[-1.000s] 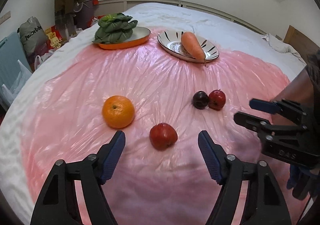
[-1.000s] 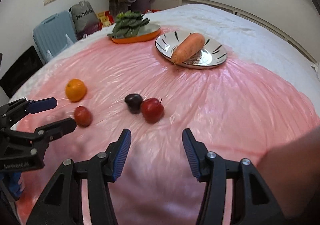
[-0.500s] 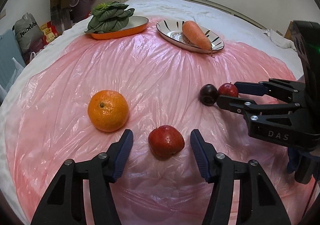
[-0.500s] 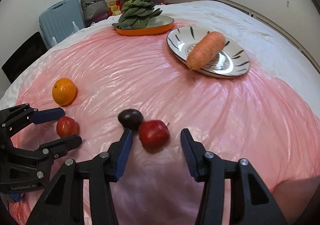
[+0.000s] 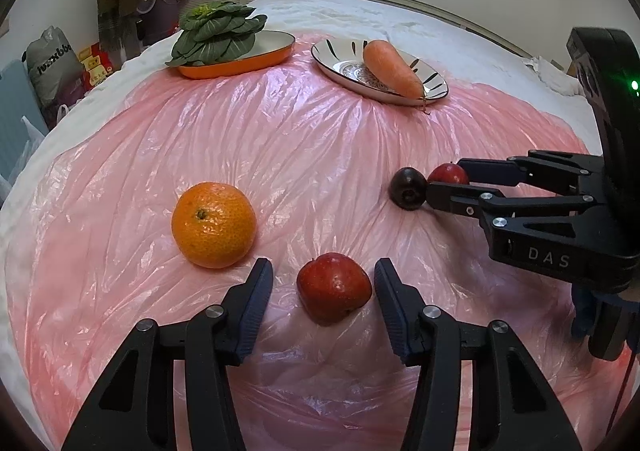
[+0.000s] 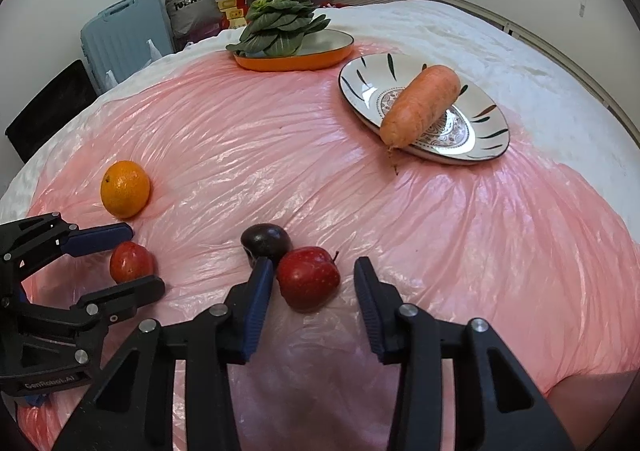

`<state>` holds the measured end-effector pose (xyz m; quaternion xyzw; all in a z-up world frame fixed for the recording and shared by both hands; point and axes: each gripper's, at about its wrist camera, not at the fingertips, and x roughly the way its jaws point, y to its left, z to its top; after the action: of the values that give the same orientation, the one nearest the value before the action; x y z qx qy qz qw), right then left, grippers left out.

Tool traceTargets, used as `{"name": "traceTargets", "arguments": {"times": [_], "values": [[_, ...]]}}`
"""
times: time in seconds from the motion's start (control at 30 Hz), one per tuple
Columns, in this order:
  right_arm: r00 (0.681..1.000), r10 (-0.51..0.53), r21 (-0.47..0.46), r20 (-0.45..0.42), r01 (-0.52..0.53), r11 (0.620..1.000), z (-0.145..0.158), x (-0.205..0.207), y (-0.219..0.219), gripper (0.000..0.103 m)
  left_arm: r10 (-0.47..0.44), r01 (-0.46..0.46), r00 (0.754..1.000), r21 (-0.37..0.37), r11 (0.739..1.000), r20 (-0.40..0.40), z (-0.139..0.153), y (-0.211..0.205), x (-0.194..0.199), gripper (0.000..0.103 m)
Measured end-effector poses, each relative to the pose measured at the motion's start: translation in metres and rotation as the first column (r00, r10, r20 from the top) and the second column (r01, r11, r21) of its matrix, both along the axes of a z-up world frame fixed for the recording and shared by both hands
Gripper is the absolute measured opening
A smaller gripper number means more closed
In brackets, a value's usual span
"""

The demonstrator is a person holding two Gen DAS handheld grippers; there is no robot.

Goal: Organize fruits
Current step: 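Close the left tool on a red apple while the right tool grasps another red apple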

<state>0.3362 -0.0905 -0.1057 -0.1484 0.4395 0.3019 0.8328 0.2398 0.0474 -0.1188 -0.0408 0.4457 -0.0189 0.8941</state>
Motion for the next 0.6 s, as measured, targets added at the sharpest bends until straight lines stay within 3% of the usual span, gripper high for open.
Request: {"name": "traceTargets", "arguments": {"times": [0.27, 0.6], "values": [[0.996, 0.089, -0.018, -0.023, -0.090, 0.996, 0.001, -0.003, 0.003, 0.065, -0.009, 0.009, 1.000, -0.002, 1.000, 0.007, 0.000, 0.000, -0.001, 0.047], [0.987, 0.163, -0.142, -0.012, -0.163, 0.976, -0.004, -0.001, 0.018, 0.069, -0.017, 0.017, 1.000, 0.000, 1.000, 0.008, -0.001, -0.001, -0.001, 0.047]]}}
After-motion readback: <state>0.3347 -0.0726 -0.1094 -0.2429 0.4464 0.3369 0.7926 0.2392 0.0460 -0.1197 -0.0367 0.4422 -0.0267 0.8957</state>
